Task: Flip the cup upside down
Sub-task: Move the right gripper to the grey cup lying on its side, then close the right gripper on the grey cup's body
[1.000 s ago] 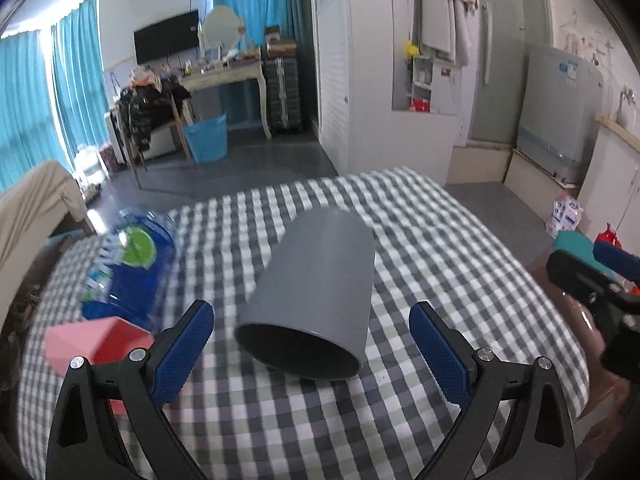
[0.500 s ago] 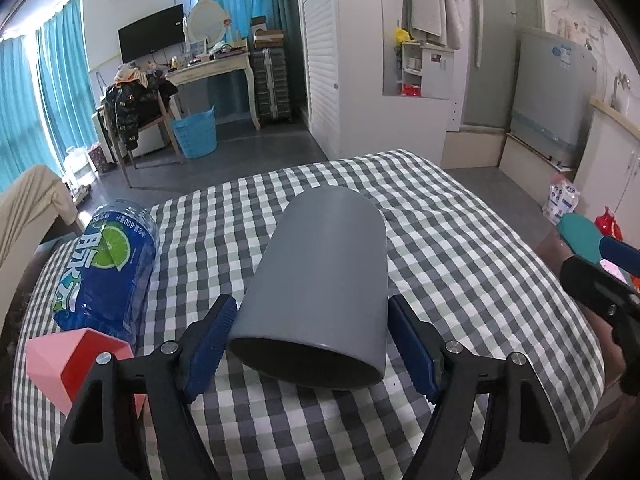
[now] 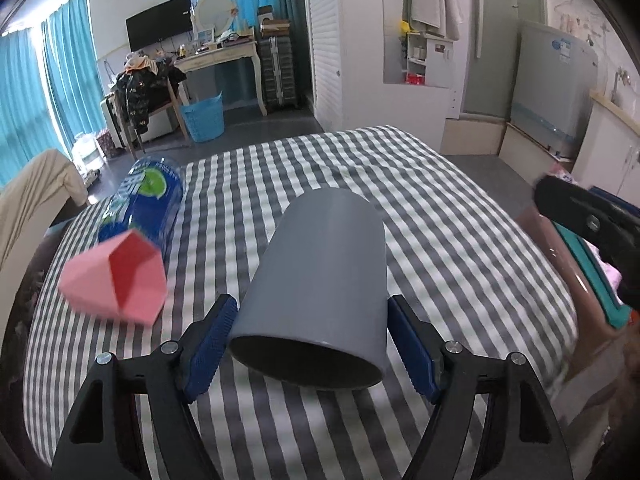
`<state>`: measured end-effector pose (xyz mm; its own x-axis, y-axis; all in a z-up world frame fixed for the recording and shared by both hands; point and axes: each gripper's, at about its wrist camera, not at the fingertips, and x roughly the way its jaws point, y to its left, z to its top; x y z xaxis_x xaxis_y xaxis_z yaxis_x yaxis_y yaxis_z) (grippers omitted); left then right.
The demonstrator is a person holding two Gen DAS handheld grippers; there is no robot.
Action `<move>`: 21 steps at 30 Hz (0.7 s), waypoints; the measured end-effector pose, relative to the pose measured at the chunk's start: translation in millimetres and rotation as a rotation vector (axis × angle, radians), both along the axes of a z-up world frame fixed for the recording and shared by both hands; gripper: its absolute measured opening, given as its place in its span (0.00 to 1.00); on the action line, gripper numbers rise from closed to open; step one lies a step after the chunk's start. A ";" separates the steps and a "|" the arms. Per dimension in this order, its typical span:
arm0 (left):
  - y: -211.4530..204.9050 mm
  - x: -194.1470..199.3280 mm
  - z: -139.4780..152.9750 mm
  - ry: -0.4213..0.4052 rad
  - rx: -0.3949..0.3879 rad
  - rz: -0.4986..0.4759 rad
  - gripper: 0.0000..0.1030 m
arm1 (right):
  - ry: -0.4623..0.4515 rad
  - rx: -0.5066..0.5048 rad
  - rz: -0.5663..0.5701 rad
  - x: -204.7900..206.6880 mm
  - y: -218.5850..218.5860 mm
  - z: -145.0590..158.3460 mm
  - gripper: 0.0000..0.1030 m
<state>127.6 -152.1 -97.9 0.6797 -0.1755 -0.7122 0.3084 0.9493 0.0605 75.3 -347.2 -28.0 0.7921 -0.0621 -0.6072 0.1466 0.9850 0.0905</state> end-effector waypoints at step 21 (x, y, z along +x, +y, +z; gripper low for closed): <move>38.0 -51.1 26.2 -0.053 -0.089 -0.059 0.88 | -0.047 -0.042 0.007 -35.2 23.8 45.5 1.00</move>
